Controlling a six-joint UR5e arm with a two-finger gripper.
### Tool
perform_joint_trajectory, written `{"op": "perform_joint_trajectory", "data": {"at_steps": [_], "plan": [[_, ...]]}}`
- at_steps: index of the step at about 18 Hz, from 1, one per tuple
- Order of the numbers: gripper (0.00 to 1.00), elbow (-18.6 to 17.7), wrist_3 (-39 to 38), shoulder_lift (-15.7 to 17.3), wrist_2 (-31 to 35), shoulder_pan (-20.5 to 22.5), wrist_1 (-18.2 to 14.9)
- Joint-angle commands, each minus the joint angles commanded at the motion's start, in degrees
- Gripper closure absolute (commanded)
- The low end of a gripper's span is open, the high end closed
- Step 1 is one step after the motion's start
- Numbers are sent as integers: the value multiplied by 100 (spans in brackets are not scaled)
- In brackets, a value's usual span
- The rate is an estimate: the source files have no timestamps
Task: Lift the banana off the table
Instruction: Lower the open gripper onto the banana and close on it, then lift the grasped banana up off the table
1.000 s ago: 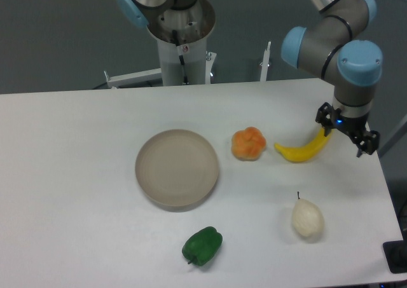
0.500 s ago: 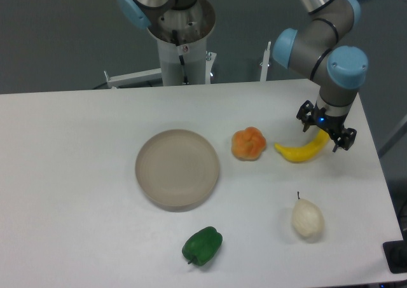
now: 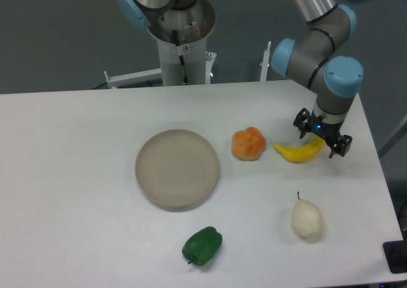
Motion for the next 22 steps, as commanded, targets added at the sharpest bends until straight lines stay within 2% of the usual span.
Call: {"op": "perform_joint_trajectory", "data": {"at_steps": [8, 9, 11, 12, 13, 15, 20, 22], "plan": [[1, -132, 0, 0, 0, 9, 0], [11, -123, 9, 0, 0, 17, -9], [45, -105, 17, 9, 0, 26, -9], [59, -88, 35, 17, 9, 44, -9], [68, -79, 53, 18, 9, 53, -9], [72, -79, 44, 18, 9, 53, -9], [72, 17, 88, 61, 26, 88, -18], [72, 236, 88, 140, 79, 70, -87]]}}
